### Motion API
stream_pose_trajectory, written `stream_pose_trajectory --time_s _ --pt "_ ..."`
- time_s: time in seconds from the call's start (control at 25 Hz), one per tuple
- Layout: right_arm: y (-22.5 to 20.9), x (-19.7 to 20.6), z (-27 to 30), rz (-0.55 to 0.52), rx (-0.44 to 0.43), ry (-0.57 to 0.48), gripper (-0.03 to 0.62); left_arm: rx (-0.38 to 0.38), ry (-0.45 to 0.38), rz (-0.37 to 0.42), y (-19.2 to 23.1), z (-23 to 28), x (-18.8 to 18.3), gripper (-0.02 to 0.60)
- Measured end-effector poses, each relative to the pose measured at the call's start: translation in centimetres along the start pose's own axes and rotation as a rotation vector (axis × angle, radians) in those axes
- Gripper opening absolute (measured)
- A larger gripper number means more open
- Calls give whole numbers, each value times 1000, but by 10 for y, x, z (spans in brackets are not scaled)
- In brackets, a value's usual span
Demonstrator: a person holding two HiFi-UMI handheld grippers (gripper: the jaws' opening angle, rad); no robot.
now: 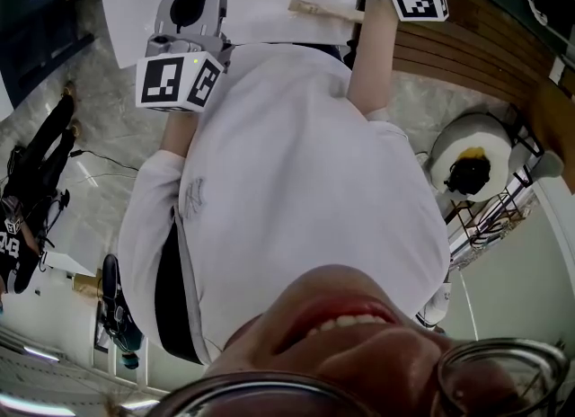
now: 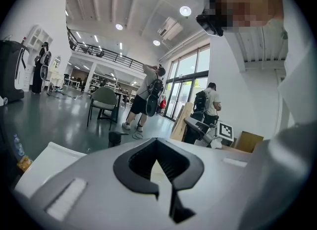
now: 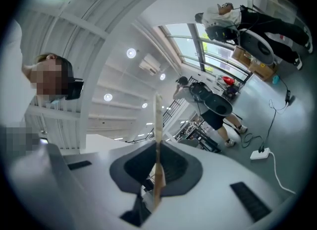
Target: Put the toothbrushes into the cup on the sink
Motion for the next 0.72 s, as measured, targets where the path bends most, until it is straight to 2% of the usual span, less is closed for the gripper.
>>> stream_pose_trajectory --time_s 0.36,0.72 --pt "-35 32 7 -68 21 154 25 -29 33 -7 7 9 4 2" --pt "-60 55 -1 -65 48 218 25 -75 52 -9 16 11 7 2"
Point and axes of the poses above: the fingertips, and each gripper's own axes: z forward along the fingers, y to its left, x out of its underside, the point moved 6 cm from there along -z, backward along the fingers, and after that the axes turned 14 degrees about -x, right-handed, at the moved point
